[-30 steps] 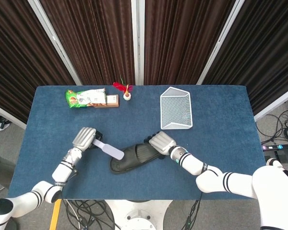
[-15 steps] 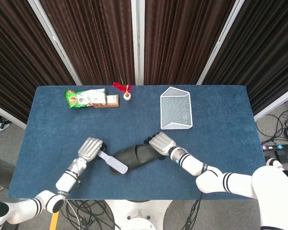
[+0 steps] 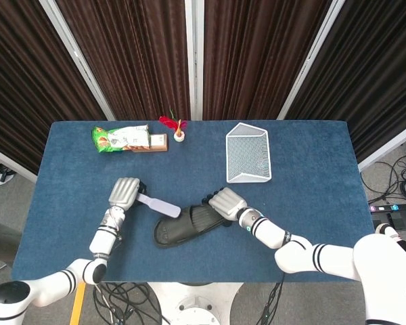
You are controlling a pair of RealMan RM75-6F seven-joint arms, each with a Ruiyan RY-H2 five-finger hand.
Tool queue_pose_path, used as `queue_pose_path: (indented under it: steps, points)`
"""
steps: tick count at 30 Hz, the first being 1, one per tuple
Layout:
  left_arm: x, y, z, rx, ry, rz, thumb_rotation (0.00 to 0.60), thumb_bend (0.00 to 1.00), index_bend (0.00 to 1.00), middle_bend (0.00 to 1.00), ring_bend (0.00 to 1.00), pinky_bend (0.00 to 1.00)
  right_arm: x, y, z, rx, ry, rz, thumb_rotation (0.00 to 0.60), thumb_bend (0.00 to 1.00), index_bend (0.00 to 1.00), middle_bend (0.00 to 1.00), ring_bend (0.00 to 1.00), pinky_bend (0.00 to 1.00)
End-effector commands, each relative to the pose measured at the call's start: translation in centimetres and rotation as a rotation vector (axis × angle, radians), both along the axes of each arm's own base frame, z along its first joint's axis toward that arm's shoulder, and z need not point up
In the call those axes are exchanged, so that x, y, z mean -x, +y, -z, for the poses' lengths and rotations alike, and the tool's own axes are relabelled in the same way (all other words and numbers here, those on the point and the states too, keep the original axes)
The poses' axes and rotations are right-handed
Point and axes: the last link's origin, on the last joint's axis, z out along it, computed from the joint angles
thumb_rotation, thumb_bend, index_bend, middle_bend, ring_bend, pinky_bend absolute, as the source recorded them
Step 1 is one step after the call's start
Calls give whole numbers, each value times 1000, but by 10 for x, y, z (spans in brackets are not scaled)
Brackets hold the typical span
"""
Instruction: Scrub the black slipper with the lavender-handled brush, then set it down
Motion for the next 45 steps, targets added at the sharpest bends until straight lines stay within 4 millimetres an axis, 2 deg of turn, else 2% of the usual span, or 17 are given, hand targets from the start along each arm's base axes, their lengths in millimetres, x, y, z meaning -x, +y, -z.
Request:
queue_pose_path:
  steps: [1,4,8,13,16,21,26,31,33,34,37,39,42,45]
  points:
    - [-6,-9,-11,-5,-66,33,600,892,1000,1000,1000,1000,0,-2,0,1,1,4,600,185,583,436,266,288]
    - [-8,-27,-17,11,-65,102,600,891,1000,1000,1000,1000,0,-3,1,2,2,7,600,185,583,436,267,288]
    - [-10,-46,-14,54,-53,152,600,891,1000,1000,1000,1000,0,-2,2,2,-1,9,600,185,583,436,266,288]
    - [-11,-52,-3,93,-38,160,600,890,1000,1000,1000,1000,0,-1,2,0,4,6,600,186,583,436,267,288]
    - [-10,-47,6,98,-9,155,600,891,1000,1000,1000,1000,1,0,1,-1,5,6,600,186,583,436,266,288]
    - [-9,-27,15,63,14,110,600,891,1000,1000,1000,1000,2,2,2,-4,14,2,600,185,583,436,267,288]
    - [-9,-5,7,3,15,74,600,891,1000,1000,1000,1000,1,2,3,-3,14,1,600,186,583,436,266,288]
    - [-2,5,-10,-59,6,57,600,890,1000,1000,999,1000,1,2,1,1,9,1,600,184,580,436,266,283]
    - [2,5,-17,-80,1,54,600,888,1000,1000,980,1000,2,3,-1,1,12,2,600,181,526,431,252,267]
    - [5,4,-21,-85,3,53,600,883,1000,1000,968,1000,2,3,-2,1,13,2,600,178,460,413,225,248]
    - [17,3,-28,-83,49,39,600,837,951,961,875,1000,3,3,-7,-2,18,0,600,176,194,294,98,136]
    - [23,3,-28,-61,71,19,600,816,842,874,792,1000,2,4,-10,-4,12,3,600,176,39,192,21,48]
    - [28,3,-28,-32,99,-3,600,773,709,775,706,1000,1,5,-18,10,-5,-3,600,176,0,96,0,0]
    - [29,2,-27,-33,118,-6,560,626,533,629,572,971,-1,5,-31,32,-34,-3,600,176,0,37,0,0]
